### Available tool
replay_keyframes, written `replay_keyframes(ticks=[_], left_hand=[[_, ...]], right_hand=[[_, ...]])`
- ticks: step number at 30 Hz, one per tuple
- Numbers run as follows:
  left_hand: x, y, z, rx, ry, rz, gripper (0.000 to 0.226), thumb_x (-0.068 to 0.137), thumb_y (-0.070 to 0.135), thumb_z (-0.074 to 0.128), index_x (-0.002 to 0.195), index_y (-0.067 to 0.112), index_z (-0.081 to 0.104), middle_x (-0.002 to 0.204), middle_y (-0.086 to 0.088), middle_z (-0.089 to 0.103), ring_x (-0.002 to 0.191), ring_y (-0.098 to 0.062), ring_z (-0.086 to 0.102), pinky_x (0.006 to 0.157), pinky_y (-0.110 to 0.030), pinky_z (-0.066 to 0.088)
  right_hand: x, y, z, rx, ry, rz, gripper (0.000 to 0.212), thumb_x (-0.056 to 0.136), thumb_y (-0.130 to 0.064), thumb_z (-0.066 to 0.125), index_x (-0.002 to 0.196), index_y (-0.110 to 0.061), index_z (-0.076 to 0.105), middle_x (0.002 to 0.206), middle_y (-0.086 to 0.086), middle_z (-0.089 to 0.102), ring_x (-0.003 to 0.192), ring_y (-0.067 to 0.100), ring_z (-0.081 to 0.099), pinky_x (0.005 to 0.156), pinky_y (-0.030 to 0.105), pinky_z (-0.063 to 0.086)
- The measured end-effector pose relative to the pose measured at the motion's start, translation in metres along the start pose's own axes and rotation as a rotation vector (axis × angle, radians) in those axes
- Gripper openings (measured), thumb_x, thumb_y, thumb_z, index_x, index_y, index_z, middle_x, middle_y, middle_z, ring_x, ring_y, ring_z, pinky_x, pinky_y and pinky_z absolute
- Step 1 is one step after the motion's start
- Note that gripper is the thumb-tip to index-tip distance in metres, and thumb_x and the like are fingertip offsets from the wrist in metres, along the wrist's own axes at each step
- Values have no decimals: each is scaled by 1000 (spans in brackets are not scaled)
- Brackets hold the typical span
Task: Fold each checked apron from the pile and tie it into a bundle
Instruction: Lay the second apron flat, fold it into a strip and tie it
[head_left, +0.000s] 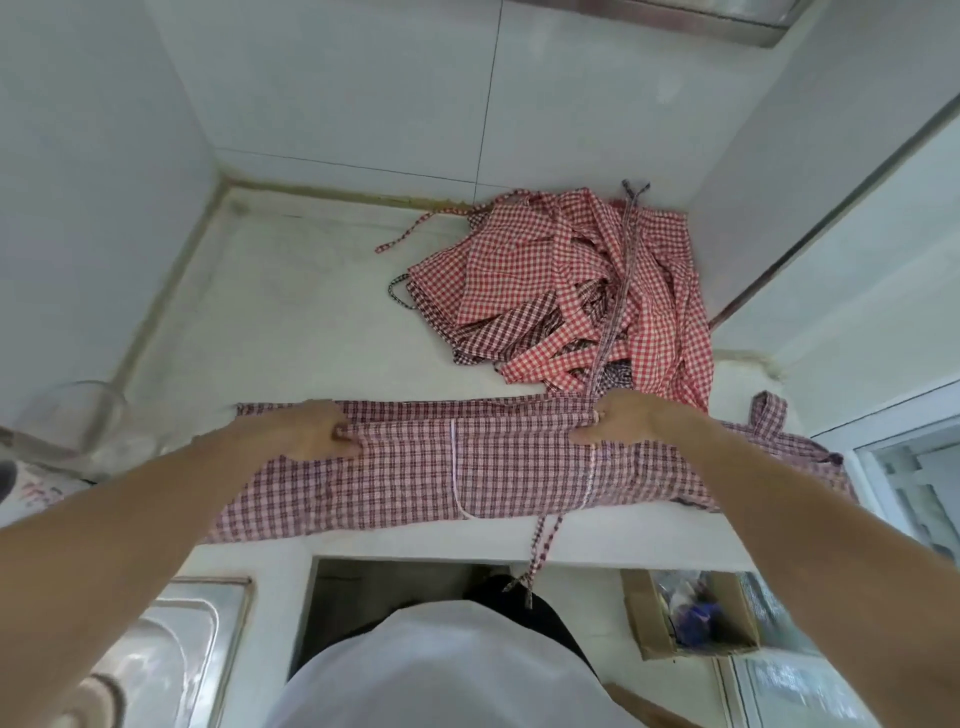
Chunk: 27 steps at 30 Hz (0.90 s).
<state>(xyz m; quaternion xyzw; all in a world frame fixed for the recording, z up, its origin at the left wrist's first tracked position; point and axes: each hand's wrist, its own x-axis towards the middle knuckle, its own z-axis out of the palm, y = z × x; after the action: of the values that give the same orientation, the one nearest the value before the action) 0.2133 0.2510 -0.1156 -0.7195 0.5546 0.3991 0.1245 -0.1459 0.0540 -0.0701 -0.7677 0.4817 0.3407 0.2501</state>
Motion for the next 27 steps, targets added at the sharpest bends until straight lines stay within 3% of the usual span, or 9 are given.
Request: replay_keyframes(ticks=[1, 2, 5, 8, 14, 16, 20, 24, 27], left_hand=[[2, -6, 1, -53, 71, 8, 29, 98, 43, 58, 96, 16, 68, 95, 0, 69, 86, -16, 64, 81, -29, 52], [4, -14, 2, -94, 129, 4, 27, 98, 40, 59, 93, 16, 68, 92, 0, 68, 84, -16, 64, 79, -29, 51], [11, -32, 10, -123, 202, -63, 28, 100, 39, 55, 96, 14, 67, 96, -2, 69, 87, -18, 64, 84, -34, 52], [16, -46, 17, -166, 268, -139, 28, 103, 42, 45, 102, 19, 62, 99, 0, 65, 89, -17, 62, 86, -35, 51], [24, -65, 22, -109, 448, -186, 25, 103, 36, 46, 96, 15, 58, 95, -4, 60, 86, -22, 57, 83, -40, 49], [26, -65, 20, -143, 450, -162, 22, 103, 33, 45, 91, 16, 52, 91, -3, 55, 83, -23, 56, 80, -40, 48], [31, -65, 12, -180, 440, -159, 23, 105, 31, 42, 90, 14, 49, 82, -4, 60, 74, -20, 56, 68, -35, 45], [36, -60, 5, -141, 414, -209, 24, 106, 33, 38, 95, 13, 46, 77, -3, 59, 68, -17, 53, 60, -31, 38], [42, -57, 4, -89, 406, -245, 25, 106, 35, 39, 95, 13, 44, 78, -2, 57, 69, -16, 53, 61, -32, 38]], right_hand=[[6, 0, 0, 39, 30, 9, 44, 87, -70, 54, 84, -26, 54, 110, 0, 54, 111, 21, 51, 110, 40, 39], [16, -2, -1, 73, 41, 11, 51, 85, -73, 54, 89, -22, 57, 107, 0, 54, 111, 21, 51, 110, 42, 39], [38, -3, 5, 202, 57, 0, 107, 66, -87, 53, 134, -4, 55, 128, 9, 57, 124, 29, 53, 110, 43, 40], [49, -5, 14, 186, 115, 2, 92, 87, -71, 52, 149, -5, 40, 155, 15, 37, 141, 32, 38, 118, 41, 30], [63, -8, 21, 190, 167, 39, 73, 101, -55, 42, 150, -2, 35, 153, 17, 41, 139, 33, 41, 115, 40, 32], [65, -11, 19, 178, 161, 68, 68, 102, -53, 40, 145, 0, 41, 145, 19, 49, 132, 34, 48, 111, 41, 38], [72, -11, 18, 189, 152, 110, 62, 103, -54, 32, 117, 1, 58, 107, 15, 62, 105, 29, 61, 92, 37, 46], [77, -15, 13, 153, 121, 150, 69, 102, -58, 26, 117, 1, 58, 115, 16, 63, 109, 31, 60, 98, 39, 47], [84, -19, 15, 111, 151, 197, 70, 101, -60, 28, 110, 1, 61, 109, 16, 65, 105, 31, 62, 95, 39, 50]])
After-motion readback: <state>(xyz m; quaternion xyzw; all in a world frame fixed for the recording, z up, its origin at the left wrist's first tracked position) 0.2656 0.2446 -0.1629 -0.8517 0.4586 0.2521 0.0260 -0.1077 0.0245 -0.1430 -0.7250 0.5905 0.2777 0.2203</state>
